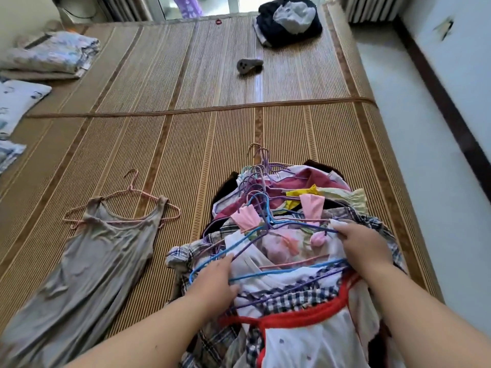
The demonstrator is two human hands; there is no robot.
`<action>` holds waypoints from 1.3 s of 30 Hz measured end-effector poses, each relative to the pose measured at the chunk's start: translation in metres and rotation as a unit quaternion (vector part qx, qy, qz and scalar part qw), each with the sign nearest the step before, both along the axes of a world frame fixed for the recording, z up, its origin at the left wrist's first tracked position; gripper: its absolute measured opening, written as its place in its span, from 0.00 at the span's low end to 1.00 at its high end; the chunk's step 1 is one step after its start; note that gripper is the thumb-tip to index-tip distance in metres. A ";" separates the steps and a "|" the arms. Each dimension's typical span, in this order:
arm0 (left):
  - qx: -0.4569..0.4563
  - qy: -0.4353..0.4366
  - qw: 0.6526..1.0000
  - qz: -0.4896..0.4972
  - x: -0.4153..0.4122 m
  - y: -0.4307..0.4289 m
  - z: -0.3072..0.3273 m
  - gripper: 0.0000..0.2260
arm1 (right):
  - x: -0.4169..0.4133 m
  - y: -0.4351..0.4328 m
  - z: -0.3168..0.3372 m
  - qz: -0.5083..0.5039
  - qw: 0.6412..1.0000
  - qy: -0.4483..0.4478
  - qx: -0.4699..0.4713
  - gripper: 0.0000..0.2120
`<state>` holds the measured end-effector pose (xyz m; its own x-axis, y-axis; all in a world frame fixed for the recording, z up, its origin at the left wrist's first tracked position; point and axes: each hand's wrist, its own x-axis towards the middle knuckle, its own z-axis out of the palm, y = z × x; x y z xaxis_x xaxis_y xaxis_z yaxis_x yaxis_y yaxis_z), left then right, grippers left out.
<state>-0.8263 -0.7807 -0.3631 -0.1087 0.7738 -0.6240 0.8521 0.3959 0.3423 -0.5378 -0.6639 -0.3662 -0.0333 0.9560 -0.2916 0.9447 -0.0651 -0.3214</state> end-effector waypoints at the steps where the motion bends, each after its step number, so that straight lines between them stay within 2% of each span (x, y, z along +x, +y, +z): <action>1: 0.003 -0.004 1.000 0.006 0.000 -0.001 0.004 0.33 | 0.003 -0.005 0.009 -0.022 0.999 0.035 0.017 0.13; 6: 0.034 -0.038 0.999 0.017 -0.006 -0.009 0.044 0.18 | 0.021 -0.034 0.070 -0.056 0.989 0.135 0.029 0.08; 12: 0.078 -0.072 0.994 -0.012 -0.056 -0.033 0.123 0.10 | 0.013 -0.076 0.153 -0.080 0.973 0.217 -0.005 0.07; 13: 0.085 -0.100 0.991 0.000 -0.069 -0.042 0.137 0.09 | 0.005 -0.084 0.171 -0.078 0.971 0.227 -0.002 0.07; 18: 0.142 -0.215 0.965 0.045 -0.140 -0.098 0.197 0.09 | -0.054 -0.130 0.246 -0.033 0.978 0.205 0.024 0.06; 22: 0.198 -0.238 0.949 0.063 -0.202 -0.158 0.233 0.10 | -0.118 -0.174 0.289 0.006 0.987 0.158 0.017 0.07; 25: 0.236 -0.225 0.942 0.075 -0.257 -0.195 0.259 0.11 | -0.175 -0.206 0.306 0.026 0.985 0.172 0.013 0.08; 31: 0.288 -0.198 0.934 0.074 -0.361 -0.240 0.296 0.12 | -0.277 -0.238 0.316 0.072 0.976 0.197 0.063 0.05; 35: 0.312 -0.180 0.928 0.098 -0.412 -0.237 0.307 0.12 | -0.329 -0.234 0.314 0.080 0.967 0.227 0.080 0.06; 39: 0.334 -0.115 0.930 0.097 -0.444 -0.215 0.308 0.12 | -0.368 -0.217 0.300 0.074 0.963 0.251 0.069 0.06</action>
